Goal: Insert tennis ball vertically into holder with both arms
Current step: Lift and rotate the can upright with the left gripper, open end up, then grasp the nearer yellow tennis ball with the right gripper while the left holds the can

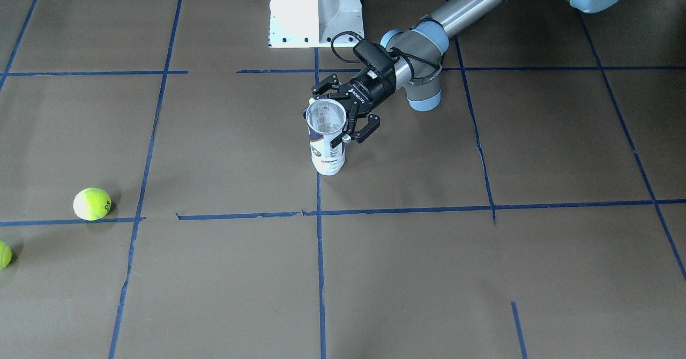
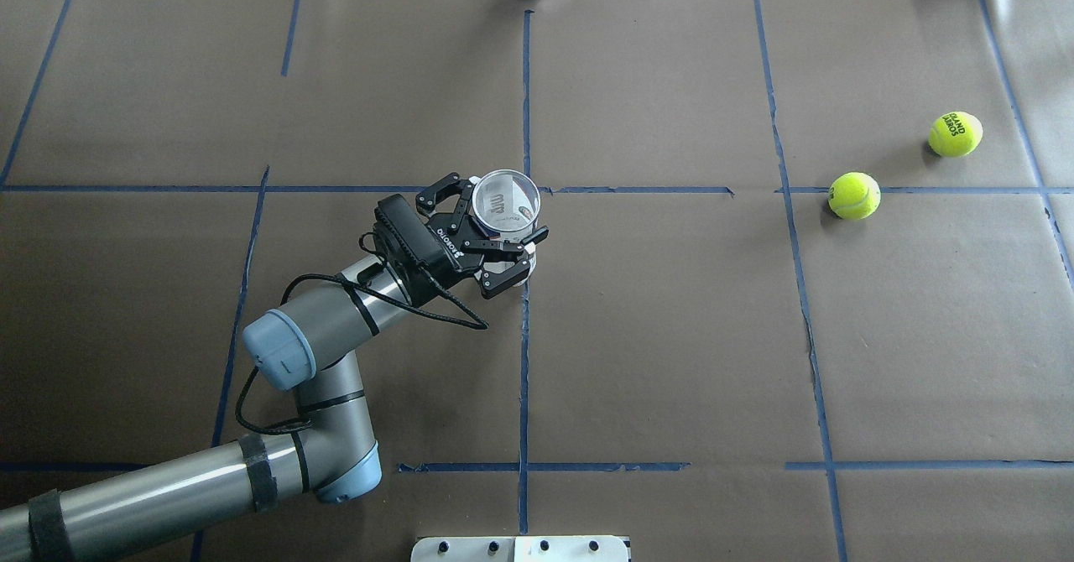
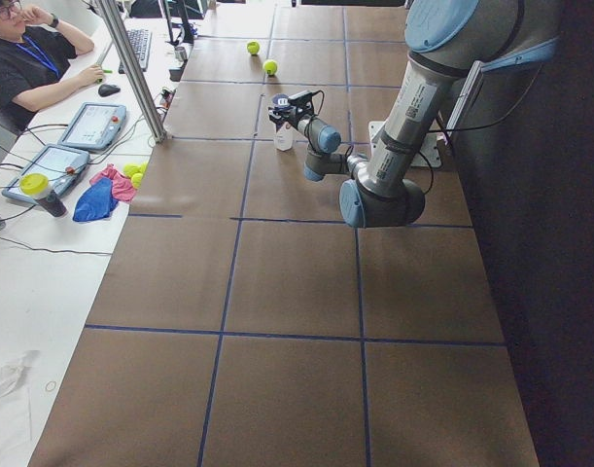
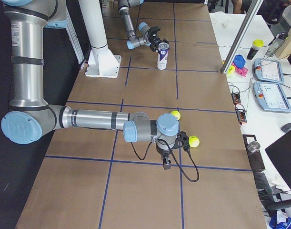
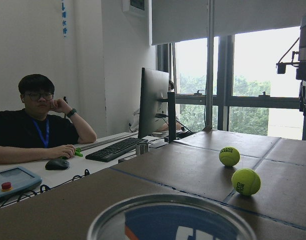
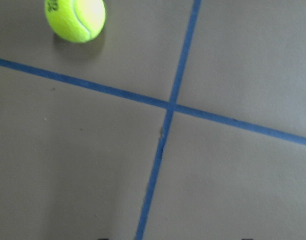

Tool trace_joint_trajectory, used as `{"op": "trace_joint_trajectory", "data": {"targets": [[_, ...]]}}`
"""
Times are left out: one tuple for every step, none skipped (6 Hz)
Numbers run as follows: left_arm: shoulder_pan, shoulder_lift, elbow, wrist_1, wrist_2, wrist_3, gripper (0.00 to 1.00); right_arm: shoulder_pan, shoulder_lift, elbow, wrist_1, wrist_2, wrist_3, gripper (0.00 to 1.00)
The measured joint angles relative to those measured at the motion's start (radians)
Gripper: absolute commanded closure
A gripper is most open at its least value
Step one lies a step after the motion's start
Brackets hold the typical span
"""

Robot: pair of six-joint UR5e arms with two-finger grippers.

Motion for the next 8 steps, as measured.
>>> {"op": "trace_joint_trajectory", "data": {"targets": [[0.0,0.0,0.0,0.0,0.0,0.0,0.07,-0.055,0.049,0.01,0.035,0.016,0.091,0.01],[-0.001,-0.001,0.0,0.001,0.0,0.0,0.07,-0.128,0.121,0.016,0.045,0.02,0.206,0.01],[-0.001,-0.001,-0.001,0.001,0.0,0.001,0.07,-0.22,0.196,0.012,0.047,-0.022,0.309,0.01],[-0.001,-0.001,-0.001,0.001,0.0,0.001,0.07,-0.32,0.264,0.002,0.049,-0.093,0.403,0.01],[-0.002,-0.001,-0.002,0.001,0.0,0.001,0.07,-0.402,0.33,-0.02,0.05,-0.148,0.479,0.01],[-0.003,-0.001,-0.002,0.001,-0.001,0.001,0.07,-0.454,0.375,-0.048,0.051,-0.187,0.517,0.01],[-0.003,-0.001,-0.002,0.001,-0.001,0.001,0.07,-0.48,0.391,-0.068,0.052,-0.21,0.528,0.01],[-0.003,0.0,-0.002,0.001,0.0,0.001,0.07,-0.492,0.391,-0.082,0.053,-0.224,0.526,0.01]]}}
